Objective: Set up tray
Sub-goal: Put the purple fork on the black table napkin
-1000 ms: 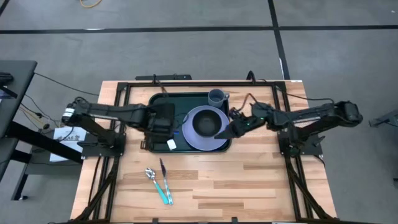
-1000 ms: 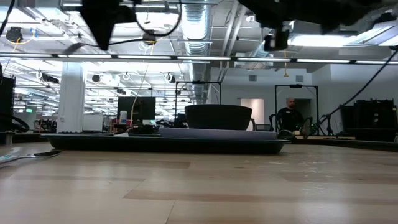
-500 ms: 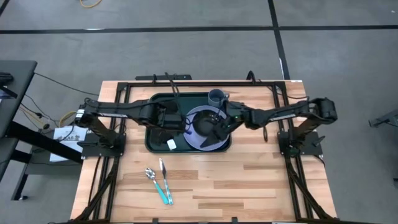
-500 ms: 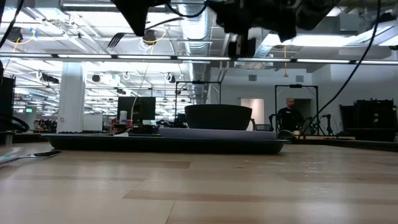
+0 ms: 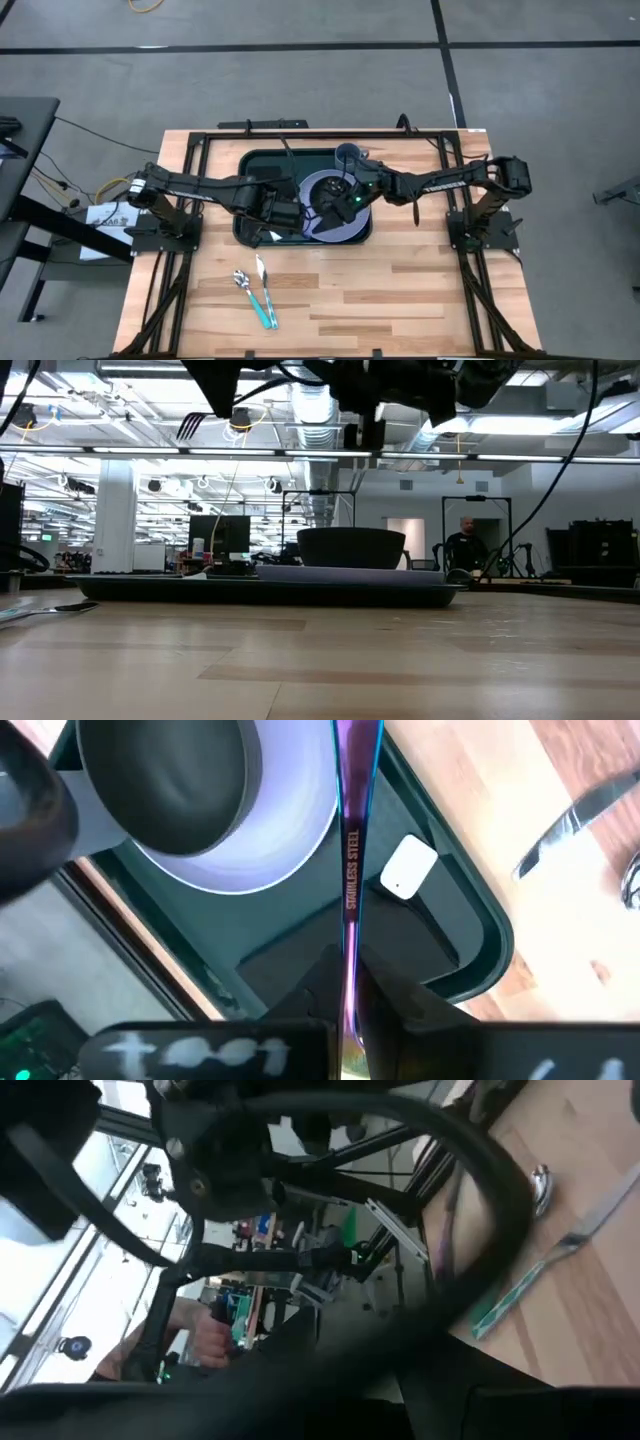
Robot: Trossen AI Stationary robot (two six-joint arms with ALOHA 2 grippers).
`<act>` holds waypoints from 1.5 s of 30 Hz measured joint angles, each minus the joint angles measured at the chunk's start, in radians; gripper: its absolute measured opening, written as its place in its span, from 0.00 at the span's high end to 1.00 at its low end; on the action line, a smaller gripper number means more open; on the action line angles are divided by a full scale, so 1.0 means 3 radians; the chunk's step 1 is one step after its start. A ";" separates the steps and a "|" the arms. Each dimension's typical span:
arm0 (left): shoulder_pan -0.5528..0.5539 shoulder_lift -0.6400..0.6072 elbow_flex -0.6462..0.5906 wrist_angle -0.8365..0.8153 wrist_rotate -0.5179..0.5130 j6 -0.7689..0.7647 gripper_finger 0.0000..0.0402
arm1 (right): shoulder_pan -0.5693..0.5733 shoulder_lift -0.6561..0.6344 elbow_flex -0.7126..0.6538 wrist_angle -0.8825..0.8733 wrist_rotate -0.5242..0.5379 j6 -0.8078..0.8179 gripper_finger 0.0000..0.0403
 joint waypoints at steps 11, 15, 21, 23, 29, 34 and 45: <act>0.0008 0.0115 0.0328 -0.0035 -0.0062 0.0077 1.00 | 0.0001 0.0000 0.0072 -0.0218 0.0024 -0.0181 0.70; 0.0008 0.0117 0.0419 -0.0065 -0.0087 0.0079 1.00 | 0.0001 -0.0001 0.0072 -0.0202 0.0061 -0.0261 0.70; 0.0008 0.0117 0.0423 -0.0056 -0.0096 0.0078 1.00 | 0.0001 -0.0001 0.0072 -0.0203 0.0168 -0.0347 0.70; 0.0008 0.0117 0.0423 -0.0048 -0.0097 0.0078 1.00 | 0.0001 -0.0001 0.0072 -0.0202 0.0198 -0.0372 0.70; 0.0008 0.0117 0.0425 -0.0169 -0.0099 -0.0001 1.00 | -0.0001 -0.0001 0.0072 -0.0190 0.0214 -0.0401 0.70; 0.0009 0.0116 0.0426 -0.0199 -0.0075 -0.0030 1.00 | -0.0025 -0.0029 0.0071 -0.0168 0.0208 -0.0381 0.70; 0.0010 0.0115 0.0426 -0.0210 -0.0048 -0.0121 1.00 | -0.0133 -0.0029 0.0070 -0.0128 0.0220 -0.0436 0.70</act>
